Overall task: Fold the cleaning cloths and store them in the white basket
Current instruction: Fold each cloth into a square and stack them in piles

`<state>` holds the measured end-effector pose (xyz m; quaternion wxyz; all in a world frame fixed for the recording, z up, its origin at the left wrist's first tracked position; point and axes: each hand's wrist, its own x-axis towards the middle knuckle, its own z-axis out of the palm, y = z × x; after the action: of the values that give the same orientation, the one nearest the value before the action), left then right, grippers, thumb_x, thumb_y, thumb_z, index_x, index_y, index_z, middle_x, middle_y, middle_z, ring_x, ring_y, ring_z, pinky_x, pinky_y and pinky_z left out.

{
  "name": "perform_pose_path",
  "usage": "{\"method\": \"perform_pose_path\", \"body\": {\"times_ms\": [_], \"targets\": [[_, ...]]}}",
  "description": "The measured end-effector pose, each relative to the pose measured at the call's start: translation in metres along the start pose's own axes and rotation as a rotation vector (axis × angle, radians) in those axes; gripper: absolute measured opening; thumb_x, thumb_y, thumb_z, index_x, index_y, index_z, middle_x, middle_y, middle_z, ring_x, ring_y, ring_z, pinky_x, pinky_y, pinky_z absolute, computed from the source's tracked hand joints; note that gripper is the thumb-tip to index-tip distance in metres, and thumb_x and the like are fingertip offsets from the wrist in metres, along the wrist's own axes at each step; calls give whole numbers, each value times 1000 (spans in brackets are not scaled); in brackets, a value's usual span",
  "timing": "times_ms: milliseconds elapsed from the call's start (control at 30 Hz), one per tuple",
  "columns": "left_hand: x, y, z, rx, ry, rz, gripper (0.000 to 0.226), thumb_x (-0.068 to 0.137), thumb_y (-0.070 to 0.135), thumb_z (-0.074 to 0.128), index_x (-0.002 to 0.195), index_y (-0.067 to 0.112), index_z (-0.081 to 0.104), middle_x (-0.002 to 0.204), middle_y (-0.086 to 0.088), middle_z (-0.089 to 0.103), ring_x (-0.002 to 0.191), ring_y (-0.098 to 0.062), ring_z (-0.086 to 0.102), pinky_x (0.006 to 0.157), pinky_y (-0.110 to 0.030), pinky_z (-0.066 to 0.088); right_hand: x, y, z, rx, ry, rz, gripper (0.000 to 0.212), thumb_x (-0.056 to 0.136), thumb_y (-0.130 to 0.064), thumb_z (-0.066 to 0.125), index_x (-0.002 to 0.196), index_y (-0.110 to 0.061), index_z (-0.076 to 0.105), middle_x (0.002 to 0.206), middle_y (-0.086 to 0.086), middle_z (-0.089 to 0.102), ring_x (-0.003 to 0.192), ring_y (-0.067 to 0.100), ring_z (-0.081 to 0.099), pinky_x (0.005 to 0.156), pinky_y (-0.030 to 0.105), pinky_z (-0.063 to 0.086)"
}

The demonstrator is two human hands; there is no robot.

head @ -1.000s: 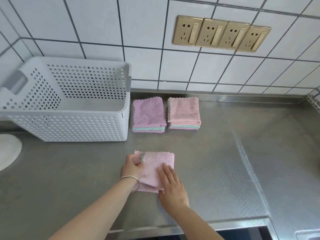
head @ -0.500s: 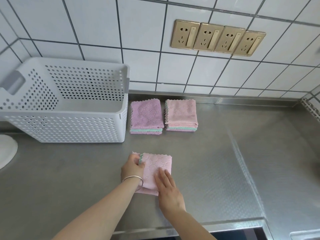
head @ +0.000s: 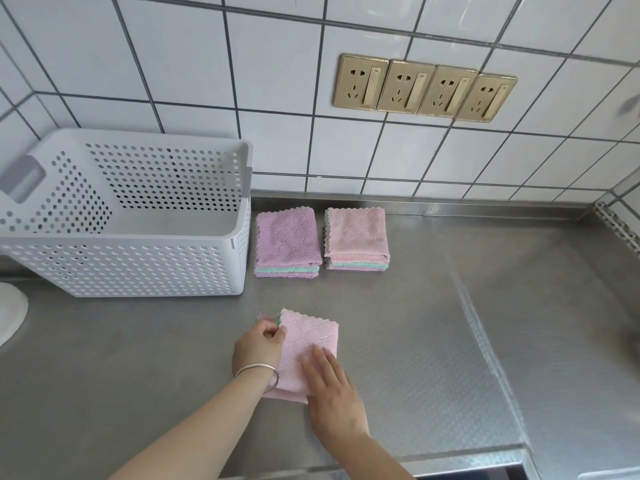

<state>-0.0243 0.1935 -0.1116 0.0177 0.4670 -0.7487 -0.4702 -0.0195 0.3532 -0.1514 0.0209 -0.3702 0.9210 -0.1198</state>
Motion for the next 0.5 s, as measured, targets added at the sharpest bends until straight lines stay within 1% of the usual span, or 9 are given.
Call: {"method": "perform_pose_path", "body": {"times_ms": [67,133,267,333,400,500], "targets": [[2,-3,-5,3,5,40,22,80,30,65,60,29,55,72,-2,66,82,-27,62,74,-30,46,2,1,0,-16,-16,8,91,41,-26,77,126,-24,45,132,-3,57,123,14,38,84,25,54],[5,-5,-11,-17,19,59,16,81,27,64,66,26,57,80,-5,69,85,-28,62,77,-30,46,4,1,2,-30,-25,13,95,37,-23,76,127,-24,44,132,-2,57,123,15,38,86,28,54],[14,-12,-18,-47,46,32,8,82,21,64,77,17,60,97,-8,71,94,-26,62,82,-28,43,8,-1,5,-58,-37,-6,99,33,-21,78,126,-23,45,131,-3,58,122,16,38,84,31,55],[17,-15,-19,-33,45,15,6,83,18,64,82,14,60,99,-11,70,95,-27,62,79,-27,41,9,-1,6,-66,-41,-25,101,31,-23,79,126,-22,45,130,-3,58,121,16,39,84,32,55],[17,-18,-19,-42,62,1,5,84,15,62,85,13,58,97,-14,69,91,-28,60,74,-26,36,10,-1,7,-71,-44,-40,103,28,-24,79,126,-23,46,130,-3,58,122,17,39,84,33,55],[13,-24,-18,-86,105,-14,8,87,10,56,89,14,49,89,-8,62,89,-30,58,74,-28,36,10,-2,8,-79,-55,-64,104,26,-27,79,125,-26,46,131,-4,57,123,16,39,85,33,53]]}}
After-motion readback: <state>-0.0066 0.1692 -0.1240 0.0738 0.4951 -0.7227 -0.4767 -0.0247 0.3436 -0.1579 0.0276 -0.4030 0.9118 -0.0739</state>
